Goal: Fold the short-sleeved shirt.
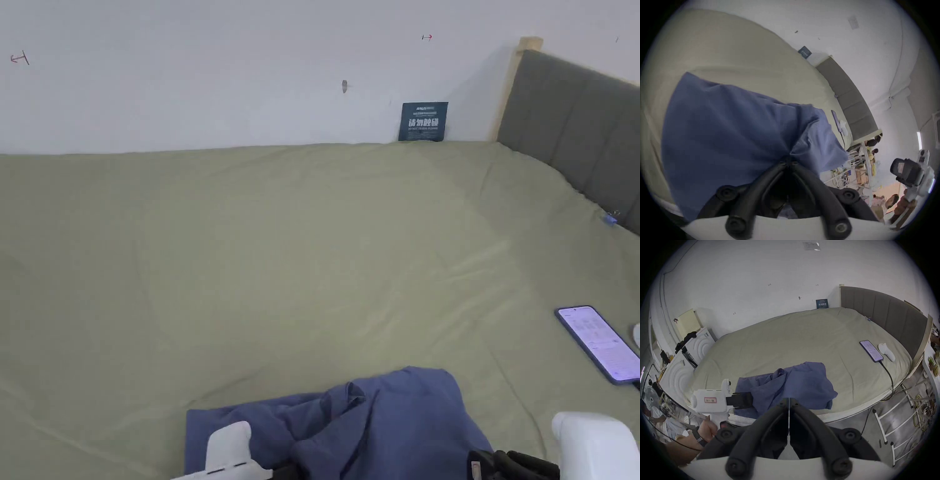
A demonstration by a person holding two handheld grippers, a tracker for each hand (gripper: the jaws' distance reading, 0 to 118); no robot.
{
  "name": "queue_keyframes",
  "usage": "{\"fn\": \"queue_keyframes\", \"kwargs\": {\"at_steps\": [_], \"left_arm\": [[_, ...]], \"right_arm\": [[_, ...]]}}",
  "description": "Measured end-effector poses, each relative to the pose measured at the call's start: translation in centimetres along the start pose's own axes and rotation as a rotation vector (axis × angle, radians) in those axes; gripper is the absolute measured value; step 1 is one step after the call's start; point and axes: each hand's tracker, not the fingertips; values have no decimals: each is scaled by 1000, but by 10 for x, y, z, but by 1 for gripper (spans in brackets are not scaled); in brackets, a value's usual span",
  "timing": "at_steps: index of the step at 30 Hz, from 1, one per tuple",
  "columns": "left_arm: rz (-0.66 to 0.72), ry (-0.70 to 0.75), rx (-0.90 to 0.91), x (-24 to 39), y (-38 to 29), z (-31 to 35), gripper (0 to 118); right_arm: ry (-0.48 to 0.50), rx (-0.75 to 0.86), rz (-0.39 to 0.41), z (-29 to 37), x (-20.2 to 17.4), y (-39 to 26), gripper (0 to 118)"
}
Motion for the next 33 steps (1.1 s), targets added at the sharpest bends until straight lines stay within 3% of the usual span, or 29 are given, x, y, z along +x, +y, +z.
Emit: {"fn": "queue_keyframes", "kwargs": {"at_steps": [1, 11, 17, 23, 24, 25, 26, 27, 28, 32, 33], "left_arm": [[-1, -60, -42, 4, -3, -7, 0], [-65, -80, -101, 47, -26, -58, 0], [5, -174, -85, 38, -4, -28, 0], [37, -155, -11, -28, 50, 61, 0], [52, -139, -35, -44, 54, 72, 5], [67, -105, -65, -56, 56, 81, 27], [77, -78, -82, -71, 60, 90, 77], [90, -52, -89, -82, 59, 97, 108], [104, -30, -96, -90, 58, 101, 118], [281, -171, -120, -120, 47, 96, 118], [324, -147, -110, -125, 43, 91, 118]], "right_arm": [[-3, -2, -6, 0, 2, -1, 4], [-27, -20, -18, 4, 6, -5, 4], [-19, -43, -16, -5, 2, -6, 4], [14, -39, 27, -16, -13, 5, 4], [20, -38, 35, -18, -17, 7, 4], [32, -38, 45, -20, -20, 9, 4], [44, -38, 55, -20, -24, 10, 4], [56, -36, 65, -20, -27, 11, 4], [67, -34, 72, -20, -30, 12, 4], [103, -37, 80, -19, -37, 12, 4], [105, -39, 84, -18, -37, 12, 4]]}}
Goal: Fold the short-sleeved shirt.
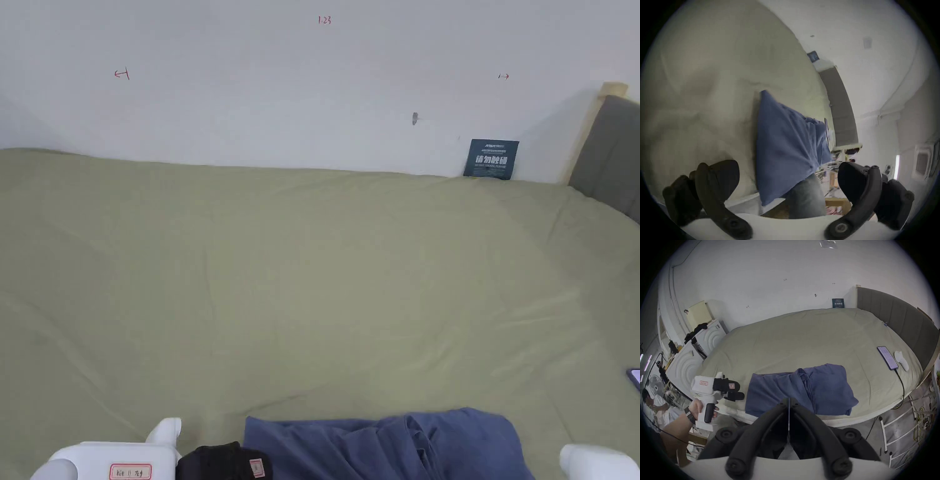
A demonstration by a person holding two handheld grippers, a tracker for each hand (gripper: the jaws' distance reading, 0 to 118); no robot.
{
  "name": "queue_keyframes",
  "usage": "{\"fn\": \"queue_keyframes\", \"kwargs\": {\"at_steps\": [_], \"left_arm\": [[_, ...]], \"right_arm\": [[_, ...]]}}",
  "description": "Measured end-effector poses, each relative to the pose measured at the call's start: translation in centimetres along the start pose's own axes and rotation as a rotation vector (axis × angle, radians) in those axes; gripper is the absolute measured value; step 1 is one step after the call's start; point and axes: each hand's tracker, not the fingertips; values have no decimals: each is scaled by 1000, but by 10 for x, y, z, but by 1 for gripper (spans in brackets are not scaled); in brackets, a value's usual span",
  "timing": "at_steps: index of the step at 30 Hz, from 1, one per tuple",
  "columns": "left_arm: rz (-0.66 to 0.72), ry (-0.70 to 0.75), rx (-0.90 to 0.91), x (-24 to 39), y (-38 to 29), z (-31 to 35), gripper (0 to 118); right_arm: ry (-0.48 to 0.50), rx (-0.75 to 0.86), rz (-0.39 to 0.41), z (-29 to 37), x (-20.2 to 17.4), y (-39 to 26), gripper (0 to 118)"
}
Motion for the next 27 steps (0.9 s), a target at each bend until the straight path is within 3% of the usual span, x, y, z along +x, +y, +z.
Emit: {"fn": "queue_keyframes", "kwargs": {"at_steps": [6, 9, 12, 13, 14, 15, 16, 18, 21, 27], "left_arm": [[119, -294, 63, -16, -5, -36, 118], [36, -298, 107, -6, -9, -53, 118], [44, -273, 97, -2, -5, -56, 114], [50, -268, 94, -4, -5, -52, 95], [60, -227, 109, -8, -3, -48, 25], [58, -116, 118, -10, 0, -46, 9], [39, -54, 130, -12, 0, -46, 9], [129, -102, 97, -24, 3, -39, 9], [28, -85, 139, -12, 2, -23, 9], [-18, -25, 233, 5, 28, 42, 9]], "right_arm": [[-5, 2, -27, 7, 10, -5, 4], [-20, -5, -40, 7, 15, -7, 4], [-25, -8, -51, 10, 18, -10, 4], [-23, -11, -56, 10, 18, -11, 4], [-24, -13, -60, 10, 18, -12, 4], [-25, -13, -61, 10, 17, -12, 4], [-28, -14, -60, 10, 17, -12, 4], [-29, -15, -58, 9, 15, -12, 4], [-19, -17, -49, 10, 11, -11, 4], [-4, -18, -22, 3, -1, -6, 4]]}}
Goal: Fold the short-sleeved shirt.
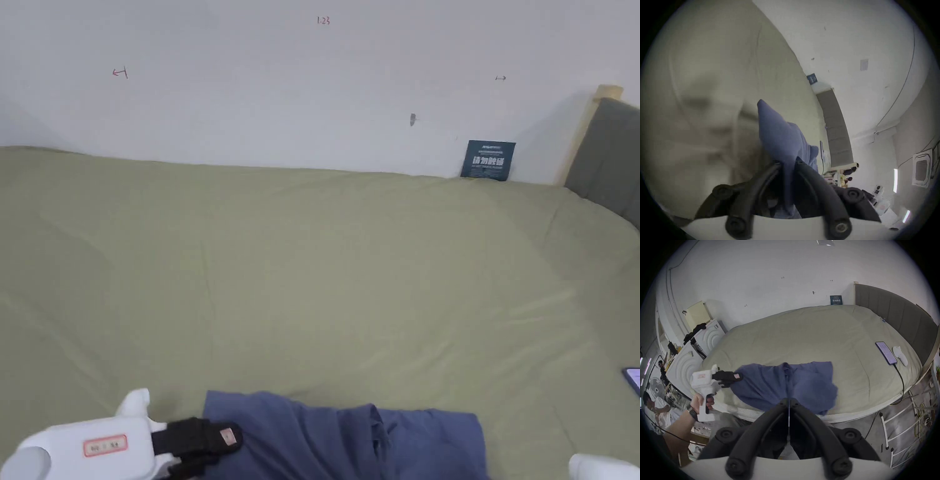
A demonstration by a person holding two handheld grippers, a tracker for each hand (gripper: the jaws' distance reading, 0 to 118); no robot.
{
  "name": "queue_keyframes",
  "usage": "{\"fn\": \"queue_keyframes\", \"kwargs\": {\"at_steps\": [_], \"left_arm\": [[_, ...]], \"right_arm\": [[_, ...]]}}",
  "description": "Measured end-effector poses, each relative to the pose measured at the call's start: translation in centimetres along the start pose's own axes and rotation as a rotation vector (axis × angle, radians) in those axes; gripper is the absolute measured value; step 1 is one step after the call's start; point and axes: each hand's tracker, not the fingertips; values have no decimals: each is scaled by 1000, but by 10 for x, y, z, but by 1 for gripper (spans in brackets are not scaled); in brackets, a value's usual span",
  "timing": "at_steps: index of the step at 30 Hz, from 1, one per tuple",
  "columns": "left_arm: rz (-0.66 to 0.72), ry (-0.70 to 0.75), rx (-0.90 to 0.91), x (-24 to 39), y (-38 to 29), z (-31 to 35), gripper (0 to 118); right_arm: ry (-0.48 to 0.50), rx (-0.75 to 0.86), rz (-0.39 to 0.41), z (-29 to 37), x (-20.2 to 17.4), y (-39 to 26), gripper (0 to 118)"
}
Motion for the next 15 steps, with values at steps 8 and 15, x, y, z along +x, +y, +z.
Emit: {"fn": "queue_keyframes", "kwargs": {"at_steps": [8, 15], "left_arm": [[-75, 447, 154, 23, 45, 134, 9], [-301, 765, 87, 78, 42, 103, 9]], "right_arm": [[45, -12, 38, -17, -14, 8, 4], [81, -37, 71, -24, -26, 7, 4]]}}
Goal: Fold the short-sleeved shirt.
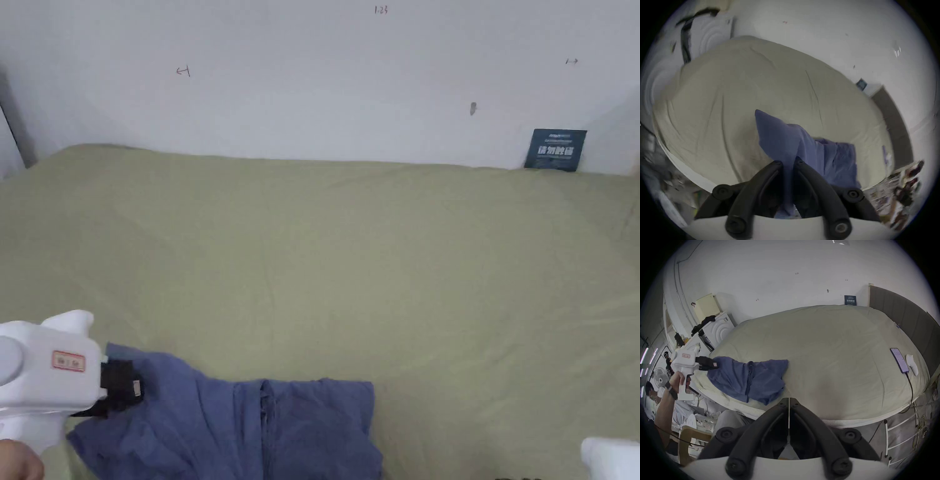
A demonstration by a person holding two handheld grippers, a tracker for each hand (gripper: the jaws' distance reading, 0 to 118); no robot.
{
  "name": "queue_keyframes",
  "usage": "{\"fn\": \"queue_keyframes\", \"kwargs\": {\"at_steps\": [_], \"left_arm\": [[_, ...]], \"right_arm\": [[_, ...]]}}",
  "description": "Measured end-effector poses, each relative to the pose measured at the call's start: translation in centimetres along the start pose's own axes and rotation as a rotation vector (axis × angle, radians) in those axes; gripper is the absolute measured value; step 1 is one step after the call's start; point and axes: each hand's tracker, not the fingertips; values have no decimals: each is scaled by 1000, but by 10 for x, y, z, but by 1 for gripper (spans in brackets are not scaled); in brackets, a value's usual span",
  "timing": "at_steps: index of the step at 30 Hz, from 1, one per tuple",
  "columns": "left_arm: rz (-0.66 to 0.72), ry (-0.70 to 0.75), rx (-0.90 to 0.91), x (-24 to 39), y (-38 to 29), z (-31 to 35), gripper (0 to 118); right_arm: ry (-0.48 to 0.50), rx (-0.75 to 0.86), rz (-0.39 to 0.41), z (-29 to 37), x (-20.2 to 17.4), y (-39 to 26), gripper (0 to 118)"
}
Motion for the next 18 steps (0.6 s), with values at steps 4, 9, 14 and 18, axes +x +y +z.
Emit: {"fn": "queue_keyframes", "kwargs": {"at_steps": [4, 9, 14, 18], "left_arm": [[-120, -8, -36, 64, 3, -17, 9], [-178, -153, -140, 130, -2, -49, 9], [-158, -227, -222, 165, -11, -75, 28], [-84, -296, -245, 167, -15, -78, 65]], "right_arm": [[6, -6, -10, 5, 3, -8, 4], [-8, -6, -49, 10, 15, -18, 4], [-6, 5, -84, 17, 28, -22, 5], [-14, 16, -93, 22, 37, -24, 5]]}}
